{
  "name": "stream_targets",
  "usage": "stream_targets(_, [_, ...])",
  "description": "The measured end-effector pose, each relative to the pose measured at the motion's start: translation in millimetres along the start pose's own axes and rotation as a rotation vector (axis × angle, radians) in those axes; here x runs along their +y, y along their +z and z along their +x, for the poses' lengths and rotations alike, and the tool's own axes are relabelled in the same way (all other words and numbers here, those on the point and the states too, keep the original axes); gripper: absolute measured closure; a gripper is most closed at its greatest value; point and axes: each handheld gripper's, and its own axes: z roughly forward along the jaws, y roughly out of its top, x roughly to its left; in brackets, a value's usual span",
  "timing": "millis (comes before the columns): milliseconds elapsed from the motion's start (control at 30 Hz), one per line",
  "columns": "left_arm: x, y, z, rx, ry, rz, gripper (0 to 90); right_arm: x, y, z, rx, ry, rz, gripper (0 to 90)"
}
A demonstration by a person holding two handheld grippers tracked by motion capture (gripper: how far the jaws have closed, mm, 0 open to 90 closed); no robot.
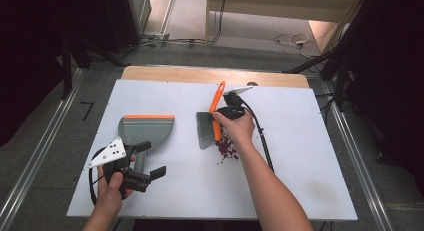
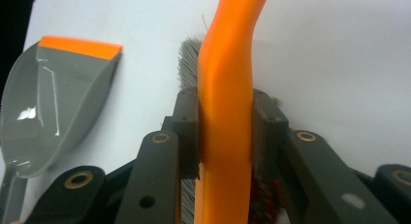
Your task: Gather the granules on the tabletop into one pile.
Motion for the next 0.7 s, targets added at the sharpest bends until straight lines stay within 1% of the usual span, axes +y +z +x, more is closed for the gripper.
stream_targets(133, [-0.4, 1.0, -0.2, 0.001, 0.0, 0.003, 0.3, -5.0, -9.8, -13.9, -0.008, 0.022, -0.004, 67.2])
stream_targets(167, [-0.4, 1.3, -0.3, 0.001, -0.001, 0.003, 0.3, -6.9, -13.8, -19.9, -0.01, 0.028, -0.01, 67.1])
stream_targets(233, [-0.4, 1.8, -0.9, 0.0, -0.001, 0.005, 0.3, -7.5, -15.5, -21.6, -0.01, 0.034, -0.012, 67.1])
stream_targets(267, [-0.5, 2.1, -1.1, -0.001, -0.001, 0.004, 0.3, -8.9, -20.3, -26.4, -0.017, 0.041, -0.015, 67.1])
stream_targets(300, [-0.4, 2.2, -1.3, 0.0, 0.001, 0.006, 0.3, -8.9, -20.3, -26.4, -0.017, 0.041, -0.015, 67.1])
stream_targets(567, [-0.7, 3.5, -1.8, 0.0, 0.001, 0.012, 0.3, -16.0, -36.6, -44.3, -0.036, 0.058, -0.03, 67.0])
stream_targets(600, [-0.8, 3.9, -2.0, 0.0, -0.001, 0.011, 0.3, -17.5, -38.8, -47.1, -0.019, 0.052, -0.042, 67.2])
stream_targets(633, [-0.9, 4.3, -2.0, 0.001, -0.001, 0.012, 0.3, -17.5, -38.8, -47.1, -0.019, 0.052, -0.042, 67.2])
stream_targets(667, [-0.9, 4.7, -1.9, -0.001, 0.001, 0.014, 0.3, -19.9, -41.1, -46.3, 0.023, 0.027, -0.067, 67.4])
stream_targets(700, [-1.1, 5.0, -1.7, -0.001, 0.0, 0.014, 0.3, -19.9, -41.1, -46.3, 0.023, 0.027, -0.067, 67.4])
